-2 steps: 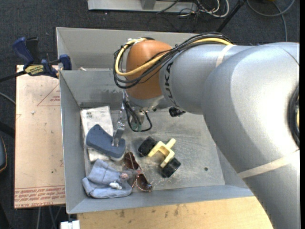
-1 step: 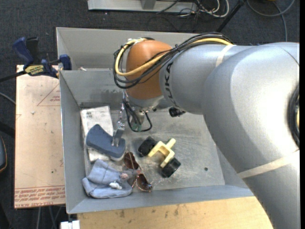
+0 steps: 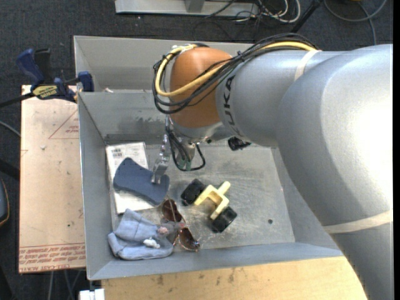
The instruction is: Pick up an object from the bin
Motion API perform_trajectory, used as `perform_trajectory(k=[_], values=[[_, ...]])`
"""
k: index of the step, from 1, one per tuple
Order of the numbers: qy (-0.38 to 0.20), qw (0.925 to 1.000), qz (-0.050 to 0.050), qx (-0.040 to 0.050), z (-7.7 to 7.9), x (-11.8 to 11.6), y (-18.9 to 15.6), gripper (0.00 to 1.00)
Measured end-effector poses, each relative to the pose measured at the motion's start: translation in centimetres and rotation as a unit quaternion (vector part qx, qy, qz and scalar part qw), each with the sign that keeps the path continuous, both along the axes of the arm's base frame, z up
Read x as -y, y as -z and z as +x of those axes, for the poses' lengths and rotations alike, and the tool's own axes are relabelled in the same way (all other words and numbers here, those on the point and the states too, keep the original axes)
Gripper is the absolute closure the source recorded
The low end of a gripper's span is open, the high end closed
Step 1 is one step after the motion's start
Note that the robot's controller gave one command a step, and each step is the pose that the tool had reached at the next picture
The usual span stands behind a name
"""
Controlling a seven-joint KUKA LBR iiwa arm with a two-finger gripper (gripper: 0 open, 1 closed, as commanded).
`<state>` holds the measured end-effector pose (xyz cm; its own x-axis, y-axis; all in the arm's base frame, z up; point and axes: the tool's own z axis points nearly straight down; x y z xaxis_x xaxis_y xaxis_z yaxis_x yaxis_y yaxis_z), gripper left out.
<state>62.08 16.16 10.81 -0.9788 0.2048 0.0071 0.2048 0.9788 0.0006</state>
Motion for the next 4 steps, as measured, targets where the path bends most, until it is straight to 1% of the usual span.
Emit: perform_trajectory(k=[1,2,3,4], values=[[0.0,1.0,0.001,0.0068,0.0,-0.4,-2.7,1.0],[-0.019,0.9997,0.003,0.0139,0.4,0.8,3.2,0.0],[-0.022,0.9997,0.003,-0.0001,-0.1,0.5,3.1,1.0],[-0.022,0.9997,0.003,0.0001,-0.1,0.5,3.1,1.0]])
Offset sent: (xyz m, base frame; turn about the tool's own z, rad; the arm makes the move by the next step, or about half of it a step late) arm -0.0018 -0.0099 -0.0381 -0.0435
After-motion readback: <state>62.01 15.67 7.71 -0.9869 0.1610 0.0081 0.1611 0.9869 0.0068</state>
